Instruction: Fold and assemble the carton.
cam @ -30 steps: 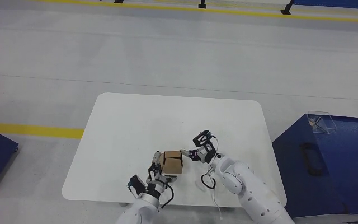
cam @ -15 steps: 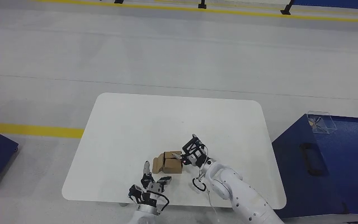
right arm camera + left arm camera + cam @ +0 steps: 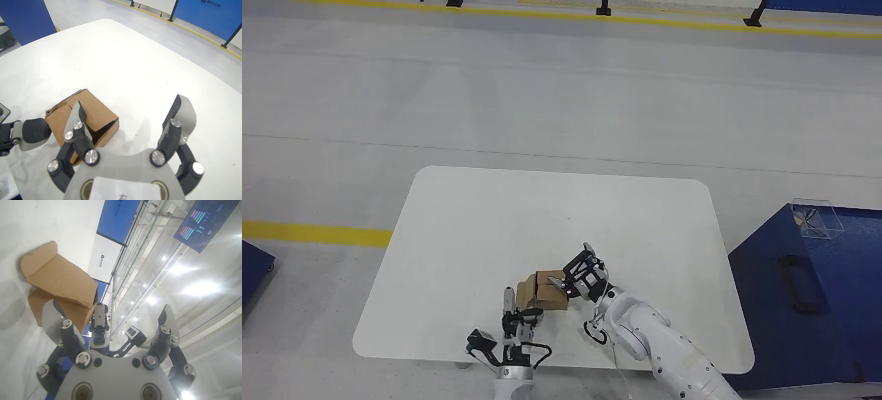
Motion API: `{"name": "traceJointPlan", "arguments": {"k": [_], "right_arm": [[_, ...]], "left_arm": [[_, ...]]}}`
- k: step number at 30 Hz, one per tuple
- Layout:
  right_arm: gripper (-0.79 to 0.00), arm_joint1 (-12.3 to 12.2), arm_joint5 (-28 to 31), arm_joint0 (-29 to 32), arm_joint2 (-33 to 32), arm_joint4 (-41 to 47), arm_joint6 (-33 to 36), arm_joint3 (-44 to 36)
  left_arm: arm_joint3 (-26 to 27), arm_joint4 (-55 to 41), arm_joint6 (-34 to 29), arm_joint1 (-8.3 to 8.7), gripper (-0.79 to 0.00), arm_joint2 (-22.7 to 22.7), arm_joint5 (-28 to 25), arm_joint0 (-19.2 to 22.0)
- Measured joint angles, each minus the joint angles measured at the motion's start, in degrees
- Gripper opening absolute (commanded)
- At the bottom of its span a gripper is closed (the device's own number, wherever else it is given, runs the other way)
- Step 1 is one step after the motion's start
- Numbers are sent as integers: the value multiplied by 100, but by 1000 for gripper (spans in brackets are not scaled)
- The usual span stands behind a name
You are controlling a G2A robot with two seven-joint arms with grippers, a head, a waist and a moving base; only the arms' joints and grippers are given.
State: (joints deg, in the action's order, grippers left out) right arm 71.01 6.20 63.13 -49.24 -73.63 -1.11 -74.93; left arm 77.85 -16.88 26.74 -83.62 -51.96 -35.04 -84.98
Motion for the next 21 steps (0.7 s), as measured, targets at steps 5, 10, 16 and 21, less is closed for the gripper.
{"name": "traceJointPlan", "arguments": {"k": [5,10,16,21], "right_arm": [[0,21,33,31,-47,-37,9,-13],[0,49,66,37,-73,-50,5,11],[0,80,127,33,-109,-61,48,61],[0,103,186,26,-123,-126,112,80]], "left_arm": [[-100,499,555,-115,0,121,488,98],[-330,345,789,-210,0,79,711,254],[-517,9,677,-310,0,46,676,359],[-715,-55,762,-387,0,-34,560,489]]}}
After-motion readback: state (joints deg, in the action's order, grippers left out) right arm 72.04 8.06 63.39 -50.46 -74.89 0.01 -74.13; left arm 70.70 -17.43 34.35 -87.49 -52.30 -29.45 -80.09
